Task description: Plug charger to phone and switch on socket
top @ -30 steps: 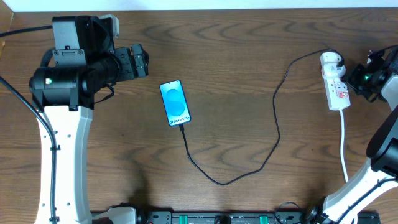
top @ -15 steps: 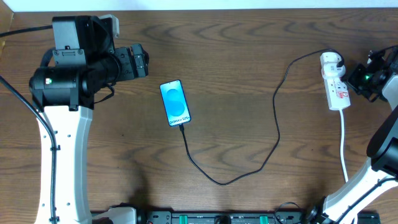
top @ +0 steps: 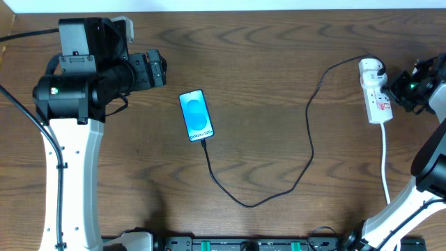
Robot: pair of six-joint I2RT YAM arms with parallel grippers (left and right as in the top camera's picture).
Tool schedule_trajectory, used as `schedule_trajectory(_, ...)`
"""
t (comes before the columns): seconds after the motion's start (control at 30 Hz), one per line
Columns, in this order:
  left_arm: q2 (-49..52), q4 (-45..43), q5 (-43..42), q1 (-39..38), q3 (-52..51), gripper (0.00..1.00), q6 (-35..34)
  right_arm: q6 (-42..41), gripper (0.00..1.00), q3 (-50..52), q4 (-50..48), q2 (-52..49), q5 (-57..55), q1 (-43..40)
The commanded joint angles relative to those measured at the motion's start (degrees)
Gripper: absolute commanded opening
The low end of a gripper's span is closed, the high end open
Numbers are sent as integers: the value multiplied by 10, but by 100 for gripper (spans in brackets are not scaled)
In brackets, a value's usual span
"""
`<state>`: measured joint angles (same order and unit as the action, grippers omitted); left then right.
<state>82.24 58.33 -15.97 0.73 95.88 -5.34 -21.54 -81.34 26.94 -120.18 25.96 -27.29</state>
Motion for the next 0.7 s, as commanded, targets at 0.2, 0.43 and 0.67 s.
schedule_trajectory(0.2, -3, 2, 0, 2, -2, 93, 1, -57, 1, 9, 9, -26, 26, 20)
schedule_trajectory(0.43, -3, 2, 0, 2, -2, 93, 1, -116, 1, 9, -15, -26, 5, 13)
schedule_trajectory(0.67, -3, 2, 0, 2, -2, 93, 1, -136, 1, 9, -39, -26, 5, 13)
